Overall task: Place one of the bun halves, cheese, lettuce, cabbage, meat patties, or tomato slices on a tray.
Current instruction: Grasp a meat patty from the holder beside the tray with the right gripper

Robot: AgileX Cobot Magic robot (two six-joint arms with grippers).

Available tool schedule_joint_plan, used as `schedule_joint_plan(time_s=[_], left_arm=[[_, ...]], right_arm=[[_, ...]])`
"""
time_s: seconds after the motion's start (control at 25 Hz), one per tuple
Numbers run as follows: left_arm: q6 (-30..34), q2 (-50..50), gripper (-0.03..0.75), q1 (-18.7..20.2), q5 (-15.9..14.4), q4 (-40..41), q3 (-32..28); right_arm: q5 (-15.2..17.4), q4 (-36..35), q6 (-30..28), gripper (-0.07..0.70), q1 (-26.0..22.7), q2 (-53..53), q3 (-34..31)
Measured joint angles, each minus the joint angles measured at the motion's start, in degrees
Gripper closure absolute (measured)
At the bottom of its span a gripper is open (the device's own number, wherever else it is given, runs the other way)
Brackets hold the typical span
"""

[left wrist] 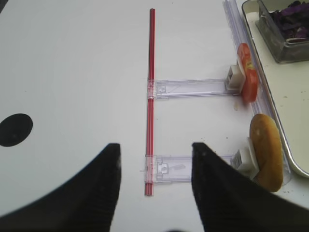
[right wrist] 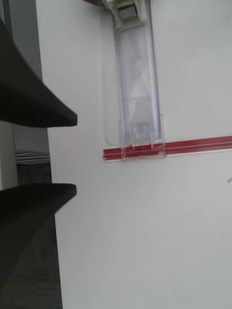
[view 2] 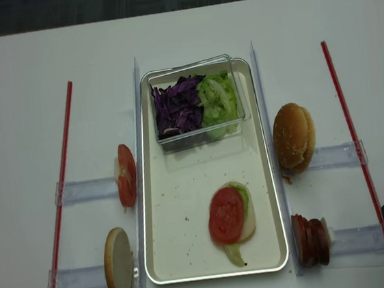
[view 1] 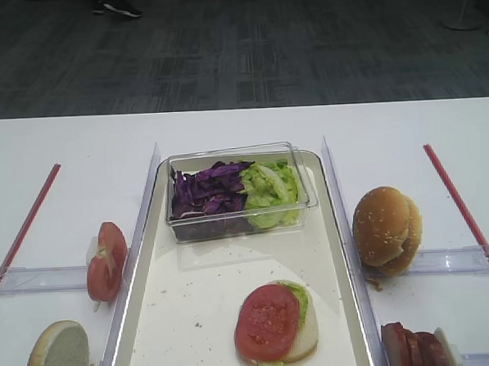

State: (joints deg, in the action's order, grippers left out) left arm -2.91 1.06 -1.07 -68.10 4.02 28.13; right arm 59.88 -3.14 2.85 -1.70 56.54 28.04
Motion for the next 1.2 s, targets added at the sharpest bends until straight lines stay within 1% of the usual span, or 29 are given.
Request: schedule_joint_plan(time_s=[0.48, 0.6, 0.72, 0.84, 1.0, 1.2], left_arm=[[0.0, 0.0, 0.402, 0.0, 0.0, 0.0, 0.0], [0.0, 0.0, 0.402, 0.0, 0.0, 0.0, 0.0], [0.0, 0.0, 0.402, 0.0, 0.0, 0.0, 0.0], [0.0, 0.0, 0.402, 0.0, 0.0, 0.0, 0.0], [0.0, 0.0, 0.402, 0.0, 0.0, 0.0, 0.0], [0.0, 0.0, 0.402, 0.0, 0.0, 0.0, 0.0]], right_arm=[[0.0, -0.4, -2.1, 0.313, 0.3, 0.0, 0.0], [-0.2, -0.9, -1.3, 0.313, 3.1, 0.1, 0.0], [-1.0, -3.5, -0.4, 0.313, 5.2, 1.9, 0.1], [-2.3, -5.4, 0.3, 0.313, 7.7, 4.6, 0.1], [-5.2, -7.8, 1.6, 0.313, 11.2, 6.6, 0.2], [-6.6, -9.1, 2.6, 0.313, 14.5, 9.3, 2.9]])
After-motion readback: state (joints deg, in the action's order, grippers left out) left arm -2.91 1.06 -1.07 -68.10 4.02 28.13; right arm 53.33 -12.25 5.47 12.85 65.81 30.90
